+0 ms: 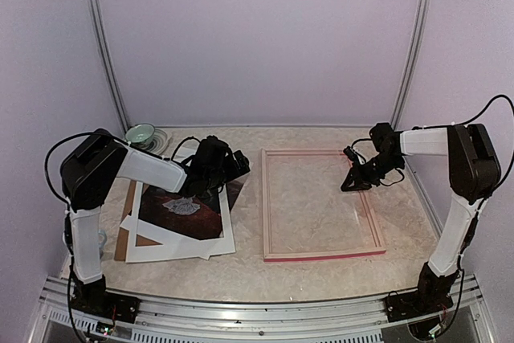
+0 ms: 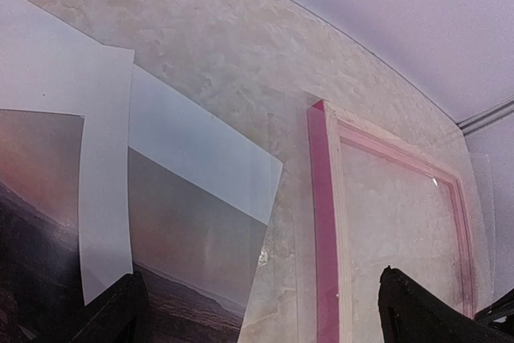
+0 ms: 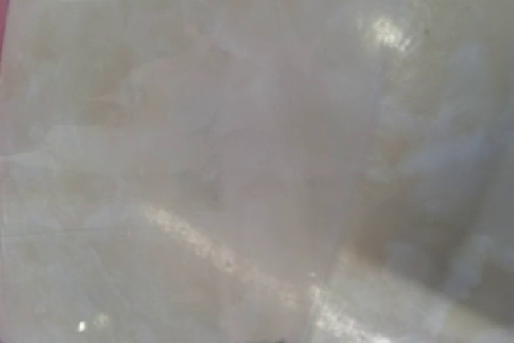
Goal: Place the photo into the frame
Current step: Place the glass panel at the frame body.
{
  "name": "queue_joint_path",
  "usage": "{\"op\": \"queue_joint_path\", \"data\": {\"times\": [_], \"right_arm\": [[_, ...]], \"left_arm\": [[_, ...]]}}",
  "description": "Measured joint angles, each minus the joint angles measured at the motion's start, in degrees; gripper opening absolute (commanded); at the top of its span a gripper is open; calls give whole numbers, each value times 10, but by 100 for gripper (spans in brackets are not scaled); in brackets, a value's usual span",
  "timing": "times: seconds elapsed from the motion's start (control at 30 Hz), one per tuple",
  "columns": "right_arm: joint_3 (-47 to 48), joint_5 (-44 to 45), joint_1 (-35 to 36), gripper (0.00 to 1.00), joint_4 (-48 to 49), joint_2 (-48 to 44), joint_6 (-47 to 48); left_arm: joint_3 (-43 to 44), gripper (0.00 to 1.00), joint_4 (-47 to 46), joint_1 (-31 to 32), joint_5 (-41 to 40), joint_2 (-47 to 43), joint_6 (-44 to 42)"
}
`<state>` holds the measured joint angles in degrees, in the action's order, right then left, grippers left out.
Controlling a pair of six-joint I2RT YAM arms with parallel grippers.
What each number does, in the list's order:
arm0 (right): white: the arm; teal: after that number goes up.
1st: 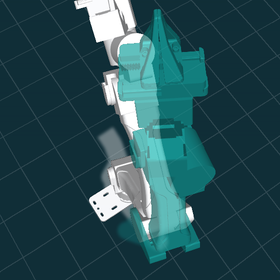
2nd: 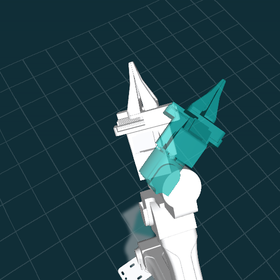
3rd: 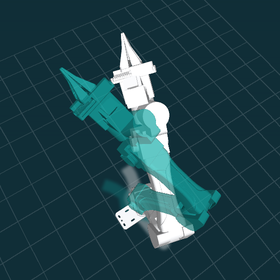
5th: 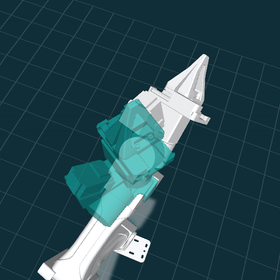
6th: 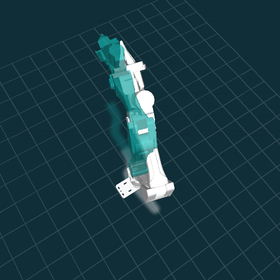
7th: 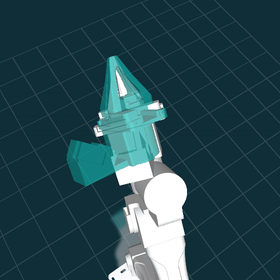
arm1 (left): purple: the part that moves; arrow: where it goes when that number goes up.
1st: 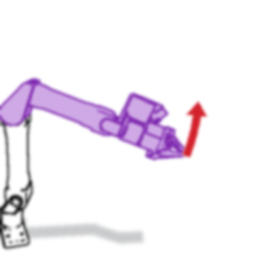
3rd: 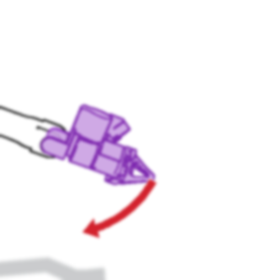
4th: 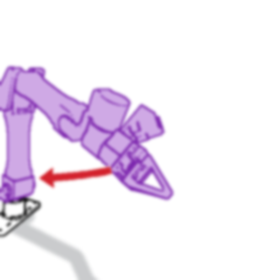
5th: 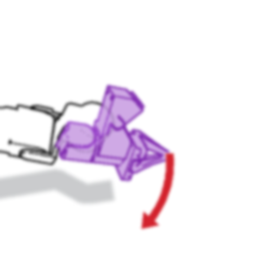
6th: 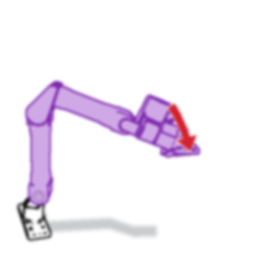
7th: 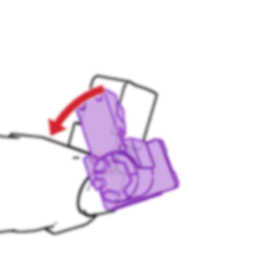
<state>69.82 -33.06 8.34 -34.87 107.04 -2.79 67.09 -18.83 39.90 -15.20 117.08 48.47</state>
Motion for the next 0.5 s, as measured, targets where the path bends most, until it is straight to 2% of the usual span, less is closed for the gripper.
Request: {"op": "queue_joint_path", "data": {"times": [0.5], "right_arm": [[0,38,0,13,-4,0,4]], "left_arm": [[6,99,4,0,-7,0,-8]]}}
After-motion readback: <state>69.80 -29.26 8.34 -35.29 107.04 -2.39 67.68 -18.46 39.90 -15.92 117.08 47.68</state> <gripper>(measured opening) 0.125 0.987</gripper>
